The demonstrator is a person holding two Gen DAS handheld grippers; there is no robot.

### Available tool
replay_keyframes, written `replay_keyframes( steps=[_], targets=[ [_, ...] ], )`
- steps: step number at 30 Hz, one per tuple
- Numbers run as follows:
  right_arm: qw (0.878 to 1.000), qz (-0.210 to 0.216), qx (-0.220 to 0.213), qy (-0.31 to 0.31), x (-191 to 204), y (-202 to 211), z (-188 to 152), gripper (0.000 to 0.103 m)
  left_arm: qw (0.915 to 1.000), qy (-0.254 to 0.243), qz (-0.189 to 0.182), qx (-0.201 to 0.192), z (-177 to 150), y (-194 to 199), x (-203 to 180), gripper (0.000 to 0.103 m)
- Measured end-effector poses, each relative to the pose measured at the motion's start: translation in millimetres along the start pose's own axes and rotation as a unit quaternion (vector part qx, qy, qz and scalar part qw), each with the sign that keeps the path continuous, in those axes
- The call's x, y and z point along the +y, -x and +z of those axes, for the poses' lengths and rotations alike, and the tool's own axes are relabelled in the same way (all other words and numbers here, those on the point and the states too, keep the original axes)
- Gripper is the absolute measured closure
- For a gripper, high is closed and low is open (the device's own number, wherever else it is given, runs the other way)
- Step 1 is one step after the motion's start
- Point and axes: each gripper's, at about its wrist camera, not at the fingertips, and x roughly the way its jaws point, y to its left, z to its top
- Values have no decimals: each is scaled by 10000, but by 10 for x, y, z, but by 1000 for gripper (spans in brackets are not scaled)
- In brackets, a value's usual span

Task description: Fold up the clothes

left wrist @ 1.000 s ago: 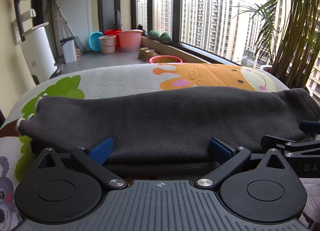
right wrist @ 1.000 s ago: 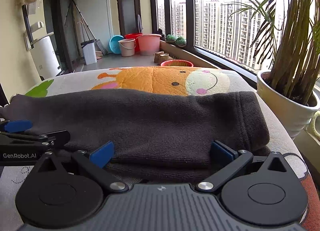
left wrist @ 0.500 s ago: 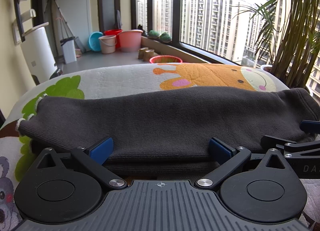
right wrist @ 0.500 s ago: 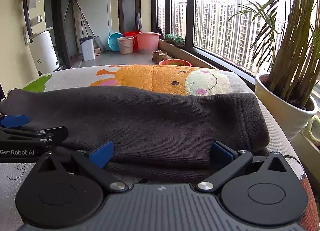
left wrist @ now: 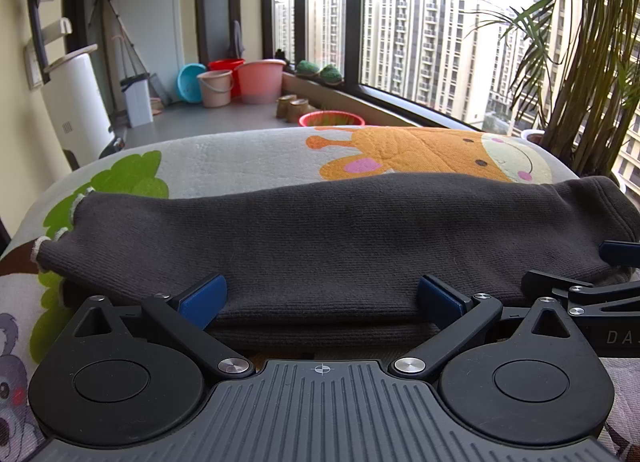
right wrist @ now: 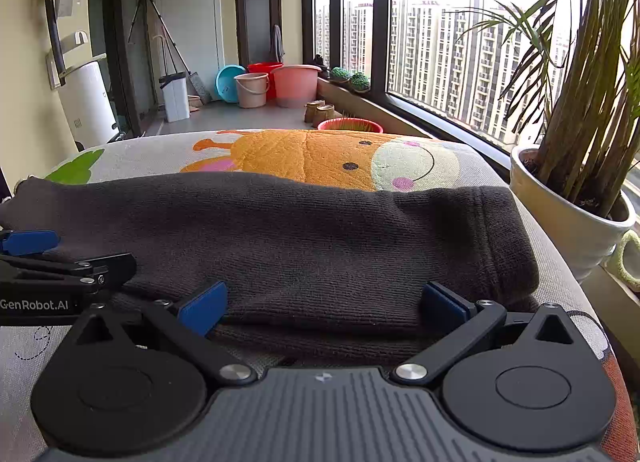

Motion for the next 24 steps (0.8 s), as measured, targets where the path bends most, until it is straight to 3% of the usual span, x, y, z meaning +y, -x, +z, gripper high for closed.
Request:
replay_keyframes(
  steps=[24],
  targets=[
    [10000, 5, -2, -6, -4, 4, 8, 0, 10000, -4, -2, 0, 4, -1, 4, 0]
  ],
)
